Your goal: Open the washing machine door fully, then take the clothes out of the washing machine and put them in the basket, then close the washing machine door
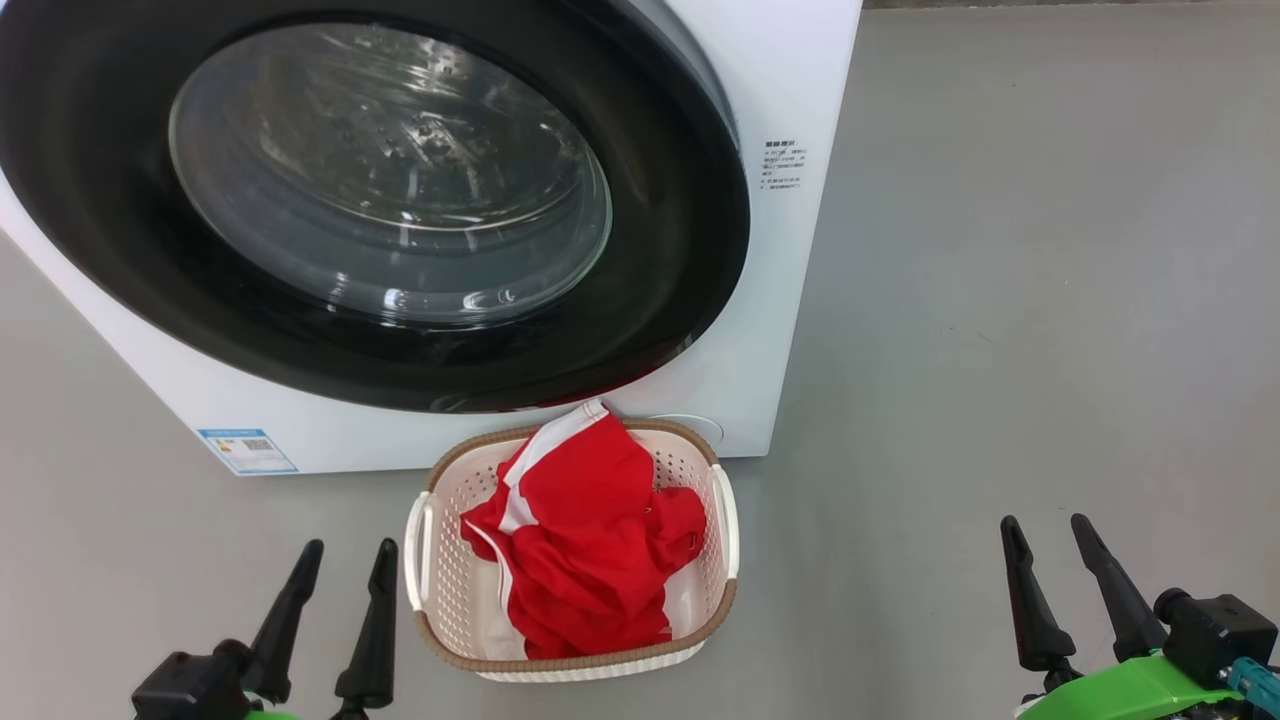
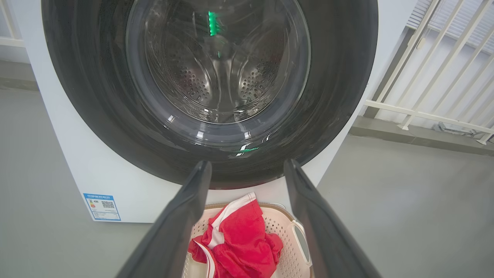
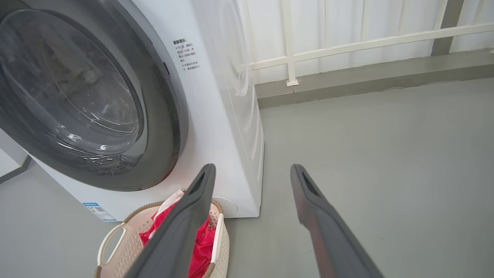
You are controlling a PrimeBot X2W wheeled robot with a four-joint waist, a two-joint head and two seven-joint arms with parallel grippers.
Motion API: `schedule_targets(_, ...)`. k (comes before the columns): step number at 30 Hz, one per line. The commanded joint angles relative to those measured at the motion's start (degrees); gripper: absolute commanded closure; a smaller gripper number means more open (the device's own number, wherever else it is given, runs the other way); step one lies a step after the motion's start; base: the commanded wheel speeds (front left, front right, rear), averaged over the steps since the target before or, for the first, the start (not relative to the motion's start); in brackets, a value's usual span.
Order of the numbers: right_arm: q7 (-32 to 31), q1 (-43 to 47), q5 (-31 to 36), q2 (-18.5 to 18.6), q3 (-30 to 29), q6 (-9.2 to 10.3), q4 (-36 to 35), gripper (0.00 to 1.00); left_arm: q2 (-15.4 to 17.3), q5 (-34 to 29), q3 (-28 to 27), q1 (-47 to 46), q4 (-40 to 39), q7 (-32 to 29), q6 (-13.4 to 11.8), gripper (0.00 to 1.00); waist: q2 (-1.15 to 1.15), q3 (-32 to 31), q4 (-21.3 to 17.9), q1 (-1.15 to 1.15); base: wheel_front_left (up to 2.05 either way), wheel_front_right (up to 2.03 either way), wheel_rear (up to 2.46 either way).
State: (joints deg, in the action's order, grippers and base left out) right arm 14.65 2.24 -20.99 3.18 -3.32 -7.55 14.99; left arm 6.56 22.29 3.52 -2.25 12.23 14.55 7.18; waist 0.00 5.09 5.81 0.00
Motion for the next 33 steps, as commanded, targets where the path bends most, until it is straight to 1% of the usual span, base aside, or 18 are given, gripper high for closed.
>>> schedule_targets(1,0.3,-1.3,0.6,0.3,0.9,0.06,-1.5,0.0,1.3,0.5,-2.1,-0.8,-1.1,0.4,0.3,0.0,0.0,0.0,-0.1,0.0,0.0,0.0,0.0)
schedule_targets(2,0.3,-1.4,0.6,0.3,0.9,0.06,-1.5,0.0,1.3,0.7,-2.0,-0.7,-1.1,0.4,0.3,0.0,0.0,-0.1,-0.1,0.0,0.0,0.0,0.0)
schedule_targets(3,0.0,0.0,0.0,-0.1,0.0,0.0,0.0,1.0,0.0,0.4,0.0,0.0,0.0,0.0,0.0,1.0,0.0,-0.1,-0.1,0.0,0.0,0.0,0.0)
schedule_targets(7,0.0,0.0,-0.1,-0.5,0.4,0.0,2.9,1.0,-1.0,0.5,0.6,0.1,2.9,-0.4,-0.1,1.0,0.0,-0.1,-0.1,0.0,0.0,0.0,0.0)
schedule_targets(10,-0.5,-0.1,-1.8,-0.5,0.3,0.0,2.6,1.0,-1.0,2.3,0.4,0.1,2.7,-0.9,-0.1,1.0,0.0,-0.1,-0.2,0.02,0.0,0.0,0.0)
schedule_targets(14,-1.2,-0.2,-4.1,-0.5,0.2,0.0,2.5,1.0,-1.0,4.6,0.2,0.1,2.6,-1.4,-0.1,1.0,0.0,-0.5,-0.4,0.13,0.0,0.0,0.0)
schedule_targets(18,-1.9,-0.6,-6.4,-0.5,0.1,0.01,2.4,1.0,-1.0,6.9,-0.1,-0.1,2.7,-2.0,-0.1,1.0,0.0,-0.5,-0.6,0.01,0.0,0.0,0.0)
schedule_targets(33,-4.2,-1.6,-14.3,-0.5,-0.3,0.01,2.1,1.0,-1.1,14.9,-1.0,-0.6,2.6,-4.1,0.0,1.0,0.0,-1.0,-1.3,0.0,0.0,0.0,0.0)
